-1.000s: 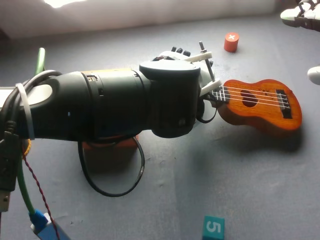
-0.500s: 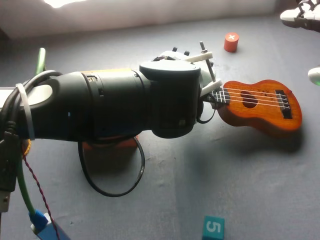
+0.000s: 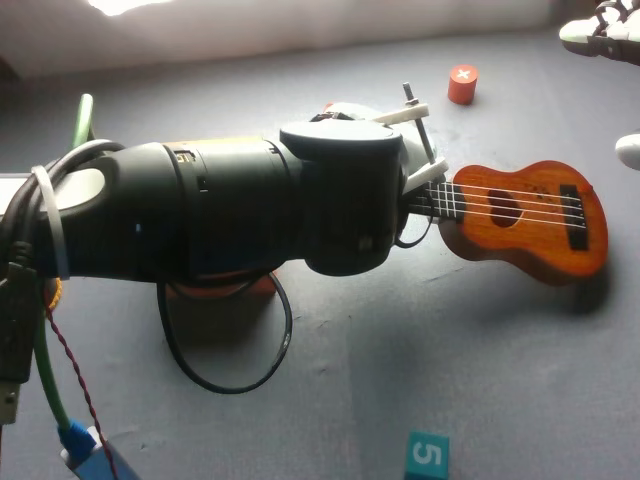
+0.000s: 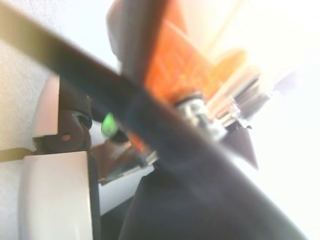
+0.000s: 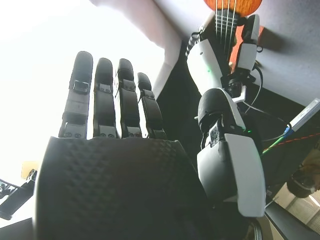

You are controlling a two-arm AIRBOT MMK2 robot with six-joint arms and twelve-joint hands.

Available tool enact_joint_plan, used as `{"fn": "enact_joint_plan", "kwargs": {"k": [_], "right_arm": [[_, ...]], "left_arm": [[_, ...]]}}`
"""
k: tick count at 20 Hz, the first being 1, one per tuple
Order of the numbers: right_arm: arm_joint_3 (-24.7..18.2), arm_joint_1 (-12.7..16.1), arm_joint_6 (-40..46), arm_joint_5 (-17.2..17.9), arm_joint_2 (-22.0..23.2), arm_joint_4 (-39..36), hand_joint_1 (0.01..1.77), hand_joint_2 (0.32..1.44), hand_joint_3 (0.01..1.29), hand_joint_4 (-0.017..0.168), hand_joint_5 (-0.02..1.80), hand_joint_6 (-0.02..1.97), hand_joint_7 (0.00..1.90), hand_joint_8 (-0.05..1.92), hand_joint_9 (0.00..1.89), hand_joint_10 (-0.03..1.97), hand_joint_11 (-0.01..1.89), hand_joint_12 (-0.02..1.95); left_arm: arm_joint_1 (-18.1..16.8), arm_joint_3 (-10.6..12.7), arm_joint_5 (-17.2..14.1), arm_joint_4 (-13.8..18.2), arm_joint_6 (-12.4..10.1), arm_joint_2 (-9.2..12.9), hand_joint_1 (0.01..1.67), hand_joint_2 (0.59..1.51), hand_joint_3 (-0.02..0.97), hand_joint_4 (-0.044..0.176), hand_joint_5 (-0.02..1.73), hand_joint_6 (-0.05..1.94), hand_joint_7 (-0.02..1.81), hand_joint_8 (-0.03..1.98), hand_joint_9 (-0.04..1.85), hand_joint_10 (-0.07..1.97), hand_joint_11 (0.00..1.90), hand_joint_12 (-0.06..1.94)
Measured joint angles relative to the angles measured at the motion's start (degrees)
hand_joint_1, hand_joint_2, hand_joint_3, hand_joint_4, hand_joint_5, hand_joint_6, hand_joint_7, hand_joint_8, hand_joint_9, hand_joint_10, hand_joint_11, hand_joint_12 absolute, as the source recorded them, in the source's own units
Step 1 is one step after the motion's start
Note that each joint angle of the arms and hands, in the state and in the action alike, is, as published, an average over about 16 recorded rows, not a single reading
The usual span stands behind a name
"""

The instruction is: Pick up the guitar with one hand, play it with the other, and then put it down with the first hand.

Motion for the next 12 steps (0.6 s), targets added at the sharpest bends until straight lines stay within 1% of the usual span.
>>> {"fn": "enact_joint_plan", "kwargs": {"k": [3,5,7,9,12], "right_arm": [[0.67,0.01,6.4,1.73,0.16,-5.87,0.18,1.31,0.02,0.007,0.14,0.05,0.25,0.01,0.08,0.34,0.02,0.7],[1.13,0.02,11.0,3.1,0.29,-10.21,0.18,1.31,0.02,0.007,0.14,0.05,0.25,0.01,0.08,0.35,0.02,0.73],[1.6,0.03,16.12,4.45,0.45,-15.42,0.18,1.31,0.02,0.007,0.14,0.05,0.24,0.01,0.07,0.35,0.02,0.74],[2.07,0.04,21.34,5.69,0.6,-20.94,0.18,1.31,0.02,0.007,0.14,0.05,0.24,0.01,0.07,0.35,0.02,0.75],[2.78,0.19,29.18,6.97,0.83,-29.06,0.18,1.31,0.02,0.007,0.13,0.04,0.23,0.01,0.07,0.35,0.02,0.77]], "left_arm": [[-0.52,-0.56,-0.29,-1.06,0.48,0.39,1.33,1.091,-0.009,0.033,1.18,1.76,1.3,1.95,1.4,1.93,1.42,1.92],[-1.1,-1.11,-0.48,-2.15,1.04,0.9,1.36,1.093,-0.012,0.04,1.2,1.85,1.33,1.95,1.45,1.93,1.48,1.92],[-1.89,-1.87,-0.69,-3.57,1.91,1.69,1.39,1.098,-0.014,0.048,1.22,1.89,1.32,1.96,1.45,1.93,1.49,1.92],[-2.81,-2.88,-0.89,-5.23,2.94,2.73,1.41,1.101,-0.014,0.054,1.22,1.9,1.31,1.96,1.44,1.93,1.49,1.91],[-4.38,-4.8,-1.17,-8.16,4.78,4.82,1.43,1.101,-0.014,0.058,1.21,1.89,1.29,1.96,1.42,1.93,1.48,1.91]]}}
